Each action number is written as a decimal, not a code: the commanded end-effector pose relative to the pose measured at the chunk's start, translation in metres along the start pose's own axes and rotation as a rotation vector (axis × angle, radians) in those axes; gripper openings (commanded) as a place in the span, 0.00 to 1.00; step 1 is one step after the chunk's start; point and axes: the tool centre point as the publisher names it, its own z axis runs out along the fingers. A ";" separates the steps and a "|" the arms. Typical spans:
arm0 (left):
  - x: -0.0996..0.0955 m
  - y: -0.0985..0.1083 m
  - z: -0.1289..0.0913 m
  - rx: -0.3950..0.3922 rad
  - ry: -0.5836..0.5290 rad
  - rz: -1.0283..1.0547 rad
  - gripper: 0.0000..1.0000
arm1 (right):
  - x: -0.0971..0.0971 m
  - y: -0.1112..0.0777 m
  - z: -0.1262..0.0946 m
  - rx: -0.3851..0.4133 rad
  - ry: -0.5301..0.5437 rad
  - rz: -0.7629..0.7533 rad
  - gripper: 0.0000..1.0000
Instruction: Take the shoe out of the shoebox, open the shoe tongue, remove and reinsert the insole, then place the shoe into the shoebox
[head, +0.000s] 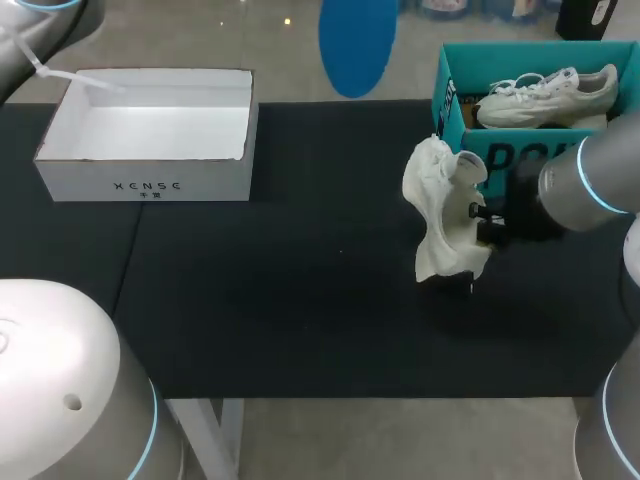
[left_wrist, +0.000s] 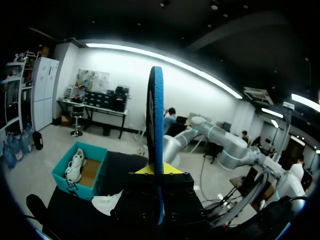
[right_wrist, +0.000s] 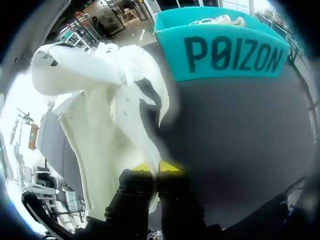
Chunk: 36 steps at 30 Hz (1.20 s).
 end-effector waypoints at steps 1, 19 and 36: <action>-0.001 0.000 0.000 -0.001 0.003 0.001 0.00 | 0.003 -0.020 0.007 -0.134 -0.011 0.306 0.00; -0.001 0.000 0.000 -0.001 0.003 0.001 0.00 | 0.016 -0.058 0.028 -0.119 -0.103 0.132 0.00; -0.001 0.000 0.000 -0.001 0.003 0.001 0.00 | 0.012 -0.079 0.054 -0.022 -0.164 0.045 0.00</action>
